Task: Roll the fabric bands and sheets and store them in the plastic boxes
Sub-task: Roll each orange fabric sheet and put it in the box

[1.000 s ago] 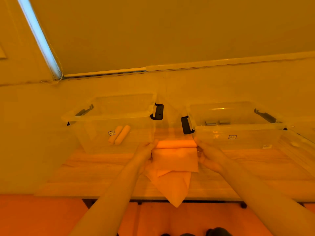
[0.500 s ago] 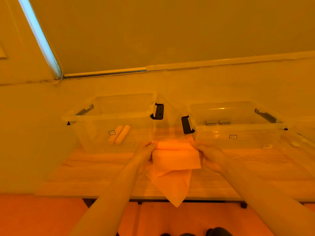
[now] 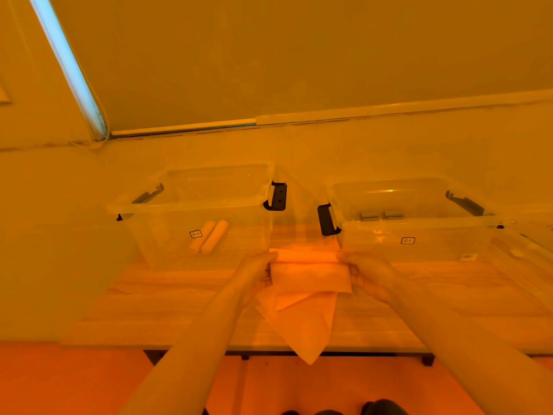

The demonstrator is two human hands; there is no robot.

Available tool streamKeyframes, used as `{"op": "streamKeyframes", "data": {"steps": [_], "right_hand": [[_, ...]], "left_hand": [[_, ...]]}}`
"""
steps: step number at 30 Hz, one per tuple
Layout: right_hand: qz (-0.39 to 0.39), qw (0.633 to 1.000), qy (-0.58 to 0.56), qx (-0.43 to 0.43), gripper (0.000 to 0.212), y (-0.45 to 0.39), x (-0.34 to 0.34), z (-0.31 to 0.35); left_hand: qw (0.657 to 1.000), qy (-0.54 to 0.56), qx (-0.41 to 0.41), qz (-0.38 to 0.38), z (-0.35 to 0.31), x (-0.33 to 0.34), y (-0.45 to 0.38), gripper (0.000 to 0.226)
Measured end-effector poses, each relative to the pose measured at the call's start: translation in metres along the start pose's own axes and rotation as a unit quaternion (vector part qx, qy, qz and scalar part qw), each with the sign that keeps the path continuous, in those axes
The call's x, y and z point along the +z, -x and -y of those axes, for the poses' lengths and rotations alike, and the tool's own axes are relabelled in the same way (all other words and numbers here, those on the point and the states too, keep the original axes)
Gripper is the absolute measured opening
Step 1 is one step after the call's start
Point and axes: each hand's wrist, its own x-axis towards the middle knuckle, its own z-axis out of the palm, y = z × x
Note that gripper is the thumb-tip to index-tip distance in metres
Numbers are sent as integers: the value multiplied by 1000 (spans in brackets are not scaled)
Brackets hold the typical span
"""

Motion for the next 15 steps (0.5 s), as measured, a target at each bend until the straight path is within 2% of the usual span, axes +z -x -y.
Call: {"op": "streamKeyframes", "data": {"steps": [6,11,15], "right_hand": [[7,999,-39,32,24,4,0,3],[-13,999,-46,17,21,4,1,4],[-12,999,-48,11,33,3,2,2]], "left_hand": [[1000,-4,12,18,-3,0,3,38],[999,-24,24,36,-1,-1,5,34],[999,-19,24,43,-1,-2,4,34]]}}
